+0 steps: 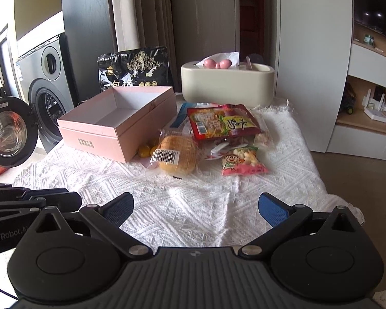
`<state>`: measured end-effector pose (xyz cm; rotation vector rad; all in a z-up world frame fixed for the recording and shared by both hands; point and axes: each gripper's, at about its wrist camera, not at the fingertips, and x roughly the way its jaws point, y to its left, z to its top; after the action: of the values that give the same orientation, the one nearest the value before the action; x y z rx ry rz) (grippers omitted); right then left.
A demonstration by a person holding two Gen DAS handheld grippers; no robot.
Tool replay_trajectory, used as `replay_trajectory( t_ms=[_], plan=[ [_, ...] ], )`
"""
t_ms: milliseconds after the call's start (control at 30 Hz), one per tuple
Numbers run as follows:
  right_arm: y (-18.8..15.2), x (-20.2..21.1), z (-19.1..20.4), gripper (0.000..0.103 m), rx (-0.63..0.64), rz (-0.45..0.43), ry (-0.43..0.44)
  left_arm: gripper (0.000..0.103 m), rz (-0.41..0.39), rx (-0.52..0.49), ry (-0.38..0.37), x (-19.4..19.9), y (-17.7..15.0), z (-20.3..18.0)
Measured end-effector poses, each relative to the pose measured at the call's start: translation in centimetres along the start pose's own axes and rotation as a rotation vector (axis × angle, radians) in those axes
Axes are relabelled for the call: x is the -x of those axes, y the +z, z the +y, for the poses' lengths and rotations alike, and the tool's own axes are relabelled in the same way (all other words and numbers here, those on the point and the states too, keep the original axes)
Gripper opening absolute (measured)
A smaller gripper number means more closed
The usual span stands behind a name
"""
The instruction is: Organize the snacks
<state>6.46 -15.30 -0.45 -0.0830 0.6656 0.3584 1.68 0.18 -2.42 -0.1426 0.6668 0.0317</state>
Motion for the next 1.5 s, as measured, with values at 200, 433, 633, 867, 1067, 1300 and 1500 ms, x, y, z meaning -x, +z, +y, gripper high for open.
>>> replay_trajectory(
  t_ms=[200,433,633,867,1067,1300,1500],
  plan=[
    [0.03,0.02,-0.03,0.103,-0.007,-0.002,-0.001,0.017,0.0,0.005,-0.015,0.03,-0.08,0.15],
    [-0.08,0.12,0.06,0.103,-0.004,-0.002,0.006,0.017,-0.001,0.015,-0.008,0.07,-0.06,0.2],
    [-0.14,0.12,0.1,0.103,-0.003,-0.002,0.006,0.017,0.002,0.023,-0.004,0.1,-0.16,0.37],
    [-0.34,0.23,0.23,0.103,-0.002,0.0,0.014,0.017,0.01,0.032,0.003,0.03,-0.34,0.61],
    [-0.35,0.19,0.21,0.103,-0.003,0.001,0.015,0.017,0.014,0.036,0.003,0.0,-0.41,0.66],
    [-0.35,0.2,0.23,0.103,-0.002,0.0,0.014,0.017,0.015,0.036,0.004,-0.06,-0.45,0.68],
    [-0.39,0.14,0.21,0.103,-0.002,0.001,0.016,0.017,0.015,0.04,0.006,-0.15,-0.49,0.76]
  ],
)
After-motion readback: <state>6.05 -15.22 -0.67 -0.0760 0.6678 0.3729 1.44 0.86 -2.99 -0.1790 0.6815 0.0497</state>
